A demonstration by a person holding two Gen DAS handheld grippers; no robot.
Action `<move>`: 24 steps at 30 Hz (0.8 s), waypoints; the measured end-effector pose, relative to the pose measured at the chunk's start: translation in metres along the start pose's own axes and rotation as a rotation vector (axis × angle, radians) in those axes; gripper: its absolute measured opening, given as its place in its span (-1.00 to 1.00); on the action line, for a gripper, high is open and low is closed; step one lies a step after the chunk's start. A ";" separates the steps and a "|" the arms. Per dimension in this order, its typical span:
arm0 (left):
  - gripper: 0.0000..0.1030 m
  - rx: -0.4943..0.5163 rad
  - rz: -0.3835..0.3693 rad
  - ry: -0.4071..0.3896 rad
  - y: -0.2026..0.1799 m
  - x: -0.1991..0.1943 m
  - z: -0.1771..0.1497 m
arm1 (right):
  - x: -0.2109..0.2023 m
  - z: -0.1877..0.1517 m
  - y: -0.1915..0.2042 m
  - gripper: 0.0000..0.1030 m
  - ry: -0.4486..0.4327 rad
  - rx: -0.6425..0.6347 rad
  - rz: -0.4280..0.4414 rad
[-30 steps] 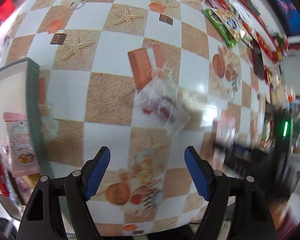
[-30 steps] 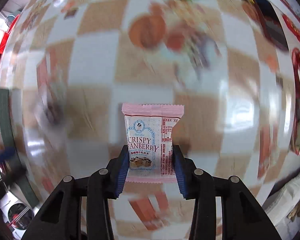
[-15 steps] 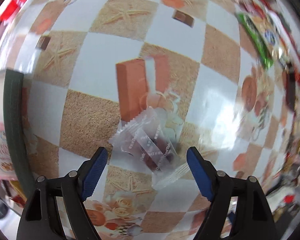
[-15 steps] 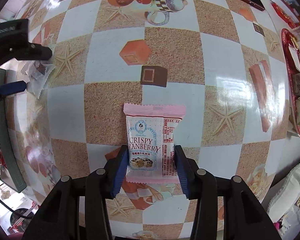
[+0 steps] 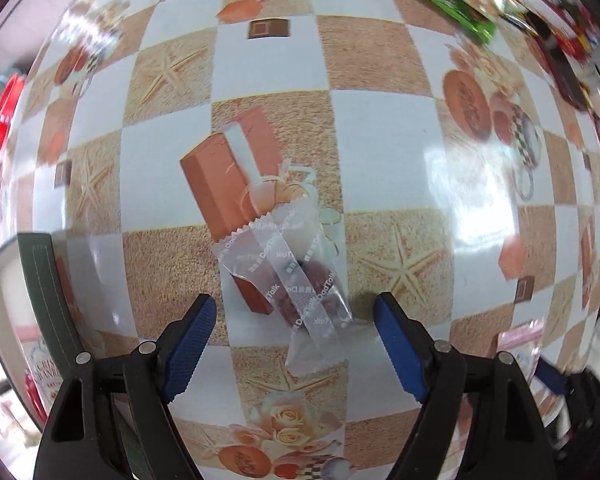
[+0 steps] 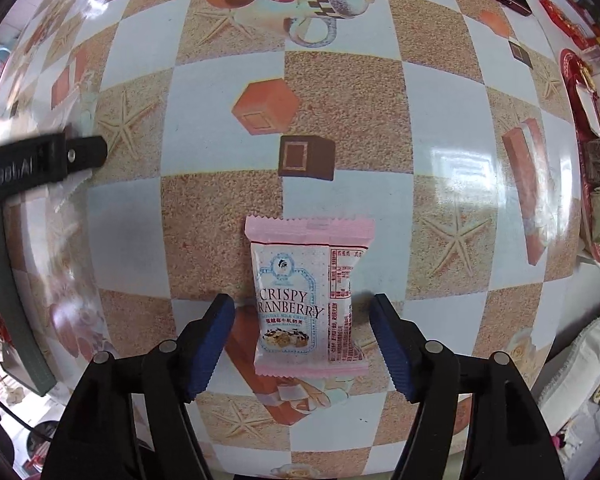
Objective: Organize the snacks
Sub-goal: 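Grasp the clear wrapped candy with left tool while right tool grasps another cranberry packet, then carry candy with left tool and cranberry packet with right tool into tray, release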
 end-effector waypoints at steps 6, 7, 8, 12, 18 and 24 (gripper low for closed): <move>-0.36 0.143 -0.014 -0.033 -0.015 -0.013 -0.021 | -0.003 0.001 0.001 -0.24 -0.001 -0.005 0.040; -0.41 0.164 -0.015 -0.038 -0.016 -0.014 -0.028 | -0.005 0.000 0.002 -0.24 0.000 -0.001 0.053; -0.41 0.178 -0.014 -0.039 -0.018 -0.014 -0.033 | -0.005 -0.002 0.002 -0.24 0.002 0.005 0.069; -0.41 0.200 -0.037 -0.018 -0.012 -0.014 -0.066 | -0.002 -0.019 0.001 -0.24 0.022 0.034 0.128; -0.41 0.214 -0.080 -0.015 0.000 -0.025 -0.103 | 0.002 -0.049 0.003 -0.24 0.054 0.073 0.178; -0.41 0.207 -0.103 -0.075 0.017 -0.049 -0.108 | -0.010 -0.052 0.013 -0.24 0.046 0.066 0.180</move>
Point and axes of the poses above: each gripper's, at about its wrist camera, not at the fingertips, and x roughly the way its jaws point, y to its left, z to its top, the point moved 1 cm from there along x, roughly the way its jaws point, and after that the axes turned 9 degrees about z, right-handed, at the moved point
